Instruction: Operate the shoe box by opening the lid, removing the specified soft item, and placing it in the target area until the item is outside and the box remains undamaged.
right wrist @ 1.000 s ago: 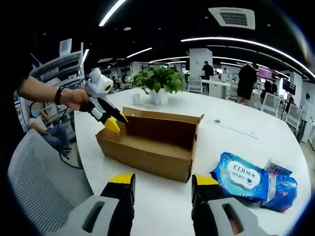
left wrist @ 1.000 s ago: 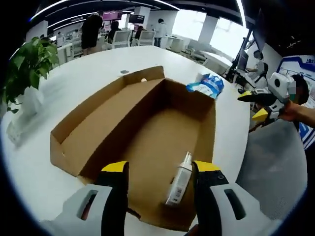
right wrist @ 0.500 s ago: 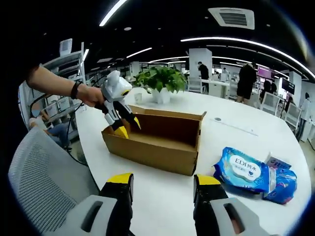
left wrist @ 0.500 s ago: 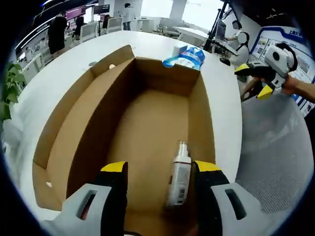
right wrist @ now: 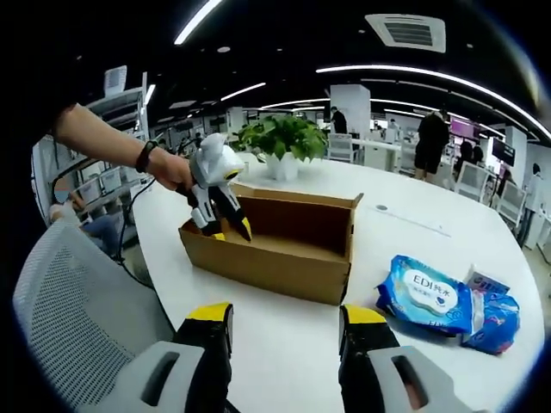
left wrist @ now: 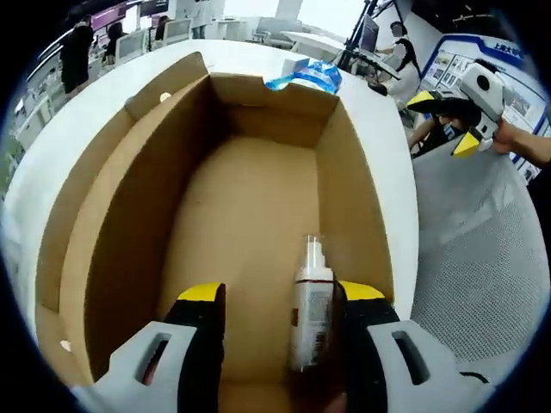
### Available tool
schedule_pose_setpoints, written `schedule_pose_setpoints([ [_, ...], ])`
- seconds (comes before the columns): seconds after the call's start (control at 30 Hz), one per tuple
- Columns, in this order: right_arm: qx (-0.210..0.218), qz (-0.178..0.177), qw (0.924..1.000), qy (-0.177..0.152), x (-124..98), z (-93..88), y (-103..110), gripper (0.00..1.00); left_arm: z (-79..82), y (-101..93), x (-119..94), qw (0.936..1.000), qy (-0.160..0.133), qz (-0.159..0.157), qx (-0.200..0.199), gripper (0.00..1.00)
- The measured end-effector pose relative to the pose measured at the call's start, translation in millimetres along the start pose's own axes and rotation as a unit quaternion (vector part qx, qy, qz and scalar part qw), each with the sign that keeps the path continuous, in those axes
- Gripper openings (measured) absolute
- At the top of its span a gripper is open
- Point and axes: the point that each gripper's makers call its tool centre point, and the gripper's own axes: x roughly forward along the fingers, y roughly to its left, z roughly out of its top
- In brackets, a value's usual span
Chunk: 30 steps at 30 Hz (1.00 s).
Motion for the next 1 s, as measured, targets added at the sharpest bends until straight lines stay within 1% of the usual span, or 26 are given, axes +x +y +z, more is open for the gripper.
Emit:
schedule_pose_setpoints([
  [0.03, 0.003, 0.0, 1.0, 0.0, 0.9, -0.8, 0.5, 0.47, 1.7, -5.0, 1.7, 0.9999, -0.008, -0.007, 0.0, 0.55],
  [0.07, 0.007, 0.0, 1.0, 0.001, 2.1, -1.2, 1.8, 0.47, 2.6, -4.4, -1.2, 0.9999, -0.011, -0.009, -0.003, 0.54],
  [0.17, -0.007, 0.0, 1.0, 0.004, 2.3, -0.1, 2.9, 0.47, 1.6, 4.7, -5.3, 0.9999, -0.008, 0.0, -0.007, 0.55],
  [0.23, 0.0, 0.001, 1.0, 0.001, 2.1, 0.3, 2.0, 0.47, -0.4, 10.1, -7.8, 0.9999, -0.002, 0.011, -0.001, 0.56],
  [0.37, 0.008, -0.004, 1.0, -0.002, -0.2, 0.5, -1.8, 0.47, -0.5, 14.0, -12.7, 0.9997, 0.005, 0.021, 0.01, 0.53],
  [0.43, 0.011, -0.007, 0.9999, -0.005, -0.3, 0.9, -3.5, 0.47, -1.0, 11.8, -13.9, 0.9998, 0.003, 0.015, 0.016, 0.54],
  [0.47, 0.011, -0.007, 0.9999, -0.004, -0.3, 0.9, -3.5, 0.47, 0.6, 7.0, -13.0, 0.9998, -0.002, 0.004, 0.017, 0.53],
  [0.53, 0.011, -0.007, 0.9999, -0.004, 0.0, 0.9, -2.6, 0.47, -0.3, 1.3, -10.1, 0.9997, -0.004, -0.003, 0.026, 0.53],
  [0.63, 0.008, -0.005, 1.0, -0.002, 0.6, 0.6, -1.1, 0.46, -6.8, -5.4, -0.8, 0.9992, 0.01, -0.009, 0.038, 0.51],
  [0.67, 0.008, -0.005, 1.0, -0.002, 0.7, 0.7, -0.6, 0.46, -9.2, -5.9, 2.8, 0.9985, 0.017, -0.004, 0.052, 0.49],
  [0.7, 0.007, -0.004, 1.0, -0.002, 0.8, 0.7, -0.3, 0.46, -9.3, -6.9, 5.0, 0.9984, 0.017, -0.003, 0.053, 0.46],
  [0.73, 0.007, -0.004, 1.0, -0.001, 0.8, 0.4, -0.4, 0.46, -7.8, -7.5, 6.2, 0.9984, 0.011, -0.004, 0.055, 0.44],
  [0.77, 0.007, -0.004, 1.0, -0.001, 0.8, 0.1, -0.2, 0.46, -3.7, -10.1, 9.0, 0.998, -0.001, -0.009, 0.062, 0.41],
  [0.8, 0.007, -0.004, 1.0, 0.0, 0.6, -0.2, -0.4, 0.46, -3.2, -10.5, 11.0, 0.9978, -0.002, -0.009, 0.065, 0.36],
  [0.83, 0.008, -0.005, 1.0, 0.0, 0.5, -0.2, -1.0, 0.45, -5.5, -8.9, 14.7, 0.997, 0.007, -0.006, 0.077, 0.31],
  [0.87, 0.008, -0.005, 1.0, -0.001, 0.6, -0.1, -1.1, 0.45, -7.7, -11.4, 17.0, 0.9964, 0.014, -0.012, 0.083, 0.24],
  [0.9, 0.009, -0.005, 0.9999, -0.001, 0.6, -0.1, -1.2, 0.45, -5.2, -9.1, 16.8, 0.9948, 0.008, -0.004, 0.101, 0.22],
  [0.93, 0.009, -0.006, 0.9999, -0.001, 0.7, -0.2, -1.4, 0.45, -7.6, -9.2, 17.0, 0.9958, 0.014, -0.008, 0.09, 0.22],
  [1.0, 0.009, -0.006, 0.9999, 0.0, 0.8, -0.5, -1.7, 0.45, -7.2, -6.0, 18.5, 0.9967, 0.008, -0.01, 0.08, 0.21],
])
